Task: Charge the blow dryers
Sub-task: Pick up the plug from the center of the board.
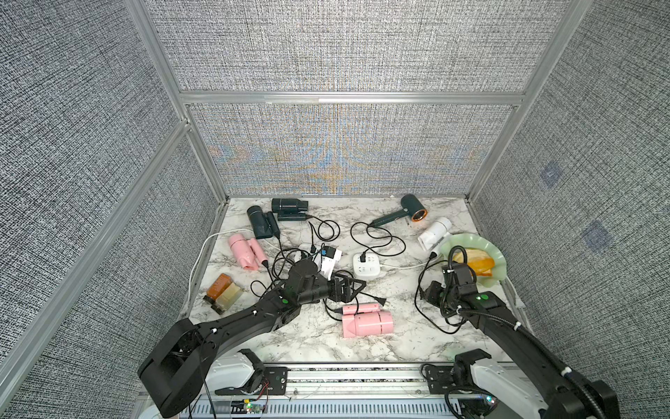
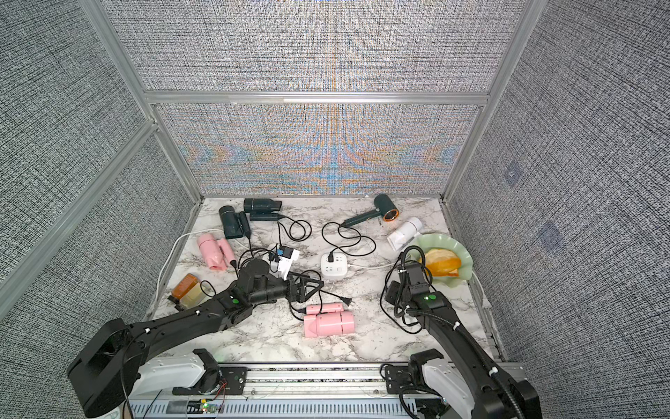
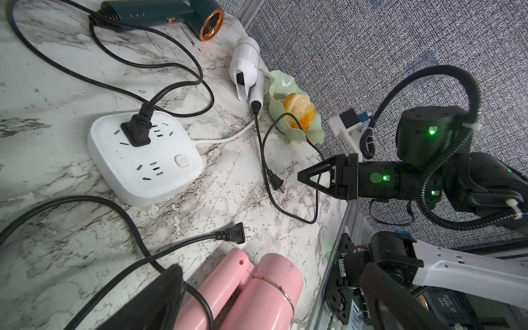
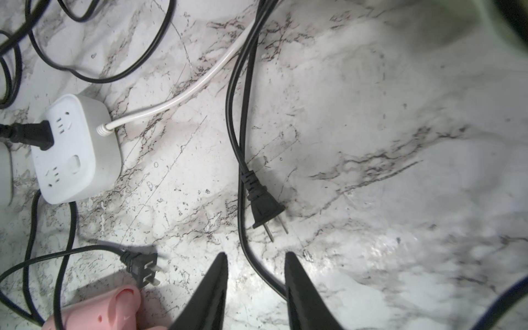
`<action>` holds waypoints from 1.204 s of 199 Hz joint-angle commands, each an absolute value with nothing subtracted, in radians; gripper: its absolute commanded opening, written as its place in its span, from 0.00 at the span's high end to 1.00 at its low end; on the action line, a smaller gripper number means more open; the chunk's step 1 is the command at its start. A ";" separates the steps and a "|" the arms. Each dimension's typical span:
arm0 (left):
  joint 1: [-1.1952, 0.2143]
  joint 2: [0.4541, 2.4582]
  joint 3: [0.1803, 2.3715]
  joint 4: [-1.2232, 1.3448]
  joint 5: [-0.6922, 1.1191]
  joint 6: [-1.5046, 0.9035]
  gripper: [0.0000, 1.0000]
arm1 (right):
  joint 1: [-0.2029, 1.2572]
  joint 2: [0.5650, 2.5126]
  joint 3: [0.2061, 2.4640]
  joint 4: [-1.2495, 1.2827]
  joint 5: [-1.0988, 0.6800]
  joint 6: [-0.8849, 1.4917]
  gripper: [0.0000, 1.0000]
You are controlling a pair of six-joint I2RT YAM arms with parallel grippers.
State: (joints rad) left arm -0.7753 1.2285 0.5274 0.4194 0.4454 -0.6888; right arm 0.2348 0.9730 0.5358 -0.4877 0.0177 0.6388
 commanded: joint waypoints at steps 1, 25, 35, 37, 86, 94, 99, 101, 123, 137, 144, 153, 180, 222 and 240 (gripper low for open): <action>-0.776 1.217 0.523 0.430 0.442 -0.680 0.01 | 0.225 1.031 0.546 -0.443 -0.019 0.605 0.63; -0.776 1.207 0.522 0.427 0.444 -0.679 0.01 | 0.221 1.098 0.550 -0.414 -0.035 0.595 0.62; -0.776 1.202 0.520 0.440 0.454 -0.684 0.01 | 0.221 1.119 0.548 -0.397 -0.042 0.595 0.59; -0.775 1.201 0.520 0.443 0.456 -0.685 0.01 | 0.222 1.122 0.548 -0.395 -0.041 0.595 0.59; -0.776 1.205 0.542 0.446 0.470 -0.687 0.01 | 0.221 1.190 0.549 -0.393 0.006 0.586 0.50; -0.776 1.209 0.543 0.446 0.472 -0.687 0.01 | 0.222 1.196 0.550 -0.390 0.012 0.584 0.50; -0.776 1.212 0.544 0.449 0.473 -0.688 0.01 | 0.221 1.200 0.550 -0.390 0.017 0.584 0.50; -0.775 1.213 0.544 0.449 0.475 -0.689 0.01 | 0.221 1.200 0.550 -0.391 0.020 0.584 0.50; -0.775 1.227 0.547 0.461 0.481 -0.695 0.01 | 0.221 1.216 0.550 -0.383 0.040 0.576 0.50; -0.775 1.235 0.549 0.465 0.484 -0.695 0.01 | 0.221 1.233 0.550 -0.367 0.036 0.571 0.50; -0.776 1.236 0.549 0.466 0.485 -0.695 0.01 | 0.222 1.242 0.553 -0.363 0.032 0.571 0.51; -0.776 1.235 0.548 0.468 0.487 -0.696 0.01 | 0.222 1.255 0.556 -0.358 0.029 0.568 0.51; -0.775 1.227 0.544 0.465 0.481 -0.695 0.01 | 0.222 1.281 0.560 -0.338 0.026 0.565 0.55; -0.776 1.224 0.545 0.455 0.477 -0.694 0.01 | 0.223 1.295 0.564 -0.325 0.018 0.562 0.64; -0.775 1.223 0.543 0.454 0.477 -0.698 0.01 | 0.224 1.277 0.564 -0.327 0.015 0.561 0.70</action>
